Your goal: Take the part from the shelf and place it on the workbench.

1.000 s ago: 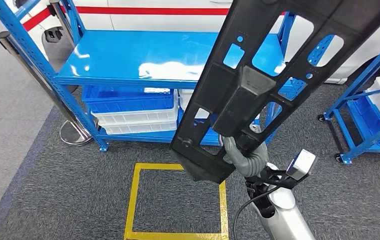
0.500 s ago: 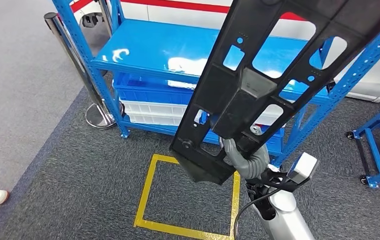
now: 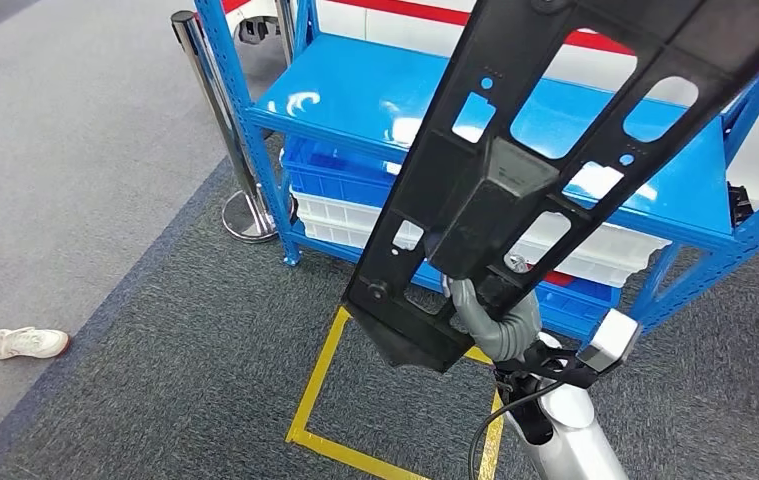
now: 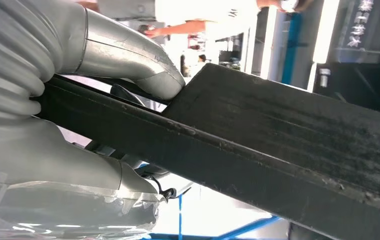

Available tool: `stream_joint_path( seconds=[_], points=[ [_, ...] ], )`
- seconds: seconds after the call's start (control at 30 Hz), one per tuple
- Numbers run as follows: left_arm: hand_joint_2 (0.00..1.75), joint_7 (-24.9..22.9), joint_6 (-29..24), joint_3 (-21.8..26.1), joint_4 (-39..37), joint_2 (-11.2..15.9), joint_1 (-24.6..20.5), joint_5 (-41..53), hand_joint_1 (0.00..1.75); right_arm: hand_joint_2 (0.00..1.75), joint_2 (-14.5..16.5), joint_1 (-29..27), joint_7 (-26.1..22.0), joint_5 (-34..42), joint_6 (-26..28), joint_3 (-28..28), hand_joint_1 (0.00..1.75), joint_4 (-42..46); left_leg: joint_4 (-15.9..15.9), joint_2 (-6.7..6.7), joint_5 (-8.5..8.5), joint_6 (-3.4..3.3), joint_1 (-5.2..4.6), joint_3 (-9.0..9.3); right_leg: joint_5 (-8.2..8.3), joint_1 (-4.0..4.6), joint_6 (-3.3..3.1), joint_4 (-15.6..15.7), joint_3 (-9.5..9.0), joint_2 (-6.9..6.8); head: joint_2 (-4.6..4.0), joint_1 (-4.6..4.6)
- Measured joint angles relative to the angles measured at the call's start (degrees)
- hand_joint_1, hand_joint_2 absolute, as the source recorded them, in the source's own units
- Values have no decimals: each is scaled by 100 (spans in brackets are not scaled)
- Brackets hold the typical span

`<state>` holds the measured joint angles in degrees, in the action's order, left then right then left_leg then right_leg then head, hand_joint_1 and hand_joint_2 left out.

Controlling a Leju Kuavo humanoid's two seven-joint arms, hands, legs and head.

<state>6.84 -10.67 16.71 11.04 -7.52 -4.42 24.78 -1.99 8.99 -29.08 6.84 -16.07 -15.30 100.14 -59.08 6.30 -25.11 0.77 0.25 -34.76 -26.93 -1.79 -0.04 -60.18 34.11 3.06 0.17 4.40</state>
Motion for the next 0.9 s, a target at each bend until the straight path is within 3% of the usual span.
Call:
stream_joint_path(
  seconds=[0.07,0.13,0.2,0.23,0.3,0.33,0.37,0.43,0.5,0.57,0.63,0.7,0.73,0.77,0.83,0.9],
  points=[
    [0,-14,-20,12,0,2,6,-14,0,175,10,8,5,0,22,0,175,33,-274,-266,-162,65,-9,-131,10,-11,-68,36,-27,-139,0,2],
    [0,-25,-32,24,0,0,-6,-26,0,175,14,2,13,-1,54,0,175,61,-957,-525,-498,122,8,-458,0,10,-108,43,-41,-296,0,3],
    [0,-44,-33,32,0,0,0,-31,0,175,13,-10,16,-2,65,0,175,66,-1534,-575,-678,149,34,-747,-13,27,-122,39,-45,-451,0,3],
    [0,-56,-33,37,0,0,11,-31,0,175,13,-16,17,-2,64,0,175,69,-1556,-585,-621,147,39,-761,-21,33,-124,37,-50,-520,0,3],
    [0,-78,-34,48,0,0,30,-21,0,175,13,-20,18,-2,63,0,175,86,-974,-667,-261,98,27,-465,-42,48,-116,39,-80,-646,0,3],
    [0,-84,-34,52,0,1,29,-12,0,175,13,-20,18,-2,63,0,175,102,-569,-806,-110,51,-5,-255,-55,58,-105,42,-100,-704,0,3],
    [0,-91,-36,57,0,1,23,0,0,175,13,-19,17,-2,63,2,175,119,-240,-929,-7,-3,-46,-89,-66,70,-86,44,-115,-755,0,3],
    [0,-110,-37,61,0,3,20,20,0,175,13,-21,20,-2,63,5,175,141,22,-1058,16,-83,-116,23,-79,89,-37,56,-135,-863,0,3],
    [0,-132,-39,63,0,5,45,25,0,175,13,-21,24,-3,64,7,175,157,82,-930,51,-139,-104,31,-93,94,24,81,-176,-959,0,3],
    [0,-148,-42,66,0,6,69,29,0,175,12,-17,24,-4,65,13,175,180,194,-807,110,-203,-65,94,-217,86,73,-60,-156,-785,0,1],
    [0,-160,-41,67,0,3,70,41,0,175,8,-34,25,-5,68,25,175,190,250,-682,152,-249,-52,127,-534,79,87,-650,112,-468,0,-1],
    [0,-168,-37,67,0,1,70,49,0,175,3,-84,32,-7,73,33,175,189,241,-532,162,-263,-56,122,-776,78,98,-1339,473,-344,0,-1],
    [0,-171,-36,67,0,0,79,51,0,175,1,-106,37,-7,77,37,175,189,233,-454,160,-261,-56,122,-753,72,108,-1466,558,-329,0,-1],
    [0,-172,-35,67,0,0,89,55,0,175,-3,-120,36,-6,78,43,175,189,217,-377,156,-254,-52,123,-621,61,118,-1377,542,-319,0,-1],
    [0,-174,-35,67,0,0,100,62,0,175,-11,-126,32,-2,74,57,175,189,149,-229,128,-213,-36,107,-206,12,140,-705,267,-187,0,-1],
    [0,-179,-35,67,0,1,83,69,0,175,-20,-138,27,2,61,63,175,191,23,-96,85,-139,-36,23,-3,-32,146,-146,45,62,0,-1]
  ],
)
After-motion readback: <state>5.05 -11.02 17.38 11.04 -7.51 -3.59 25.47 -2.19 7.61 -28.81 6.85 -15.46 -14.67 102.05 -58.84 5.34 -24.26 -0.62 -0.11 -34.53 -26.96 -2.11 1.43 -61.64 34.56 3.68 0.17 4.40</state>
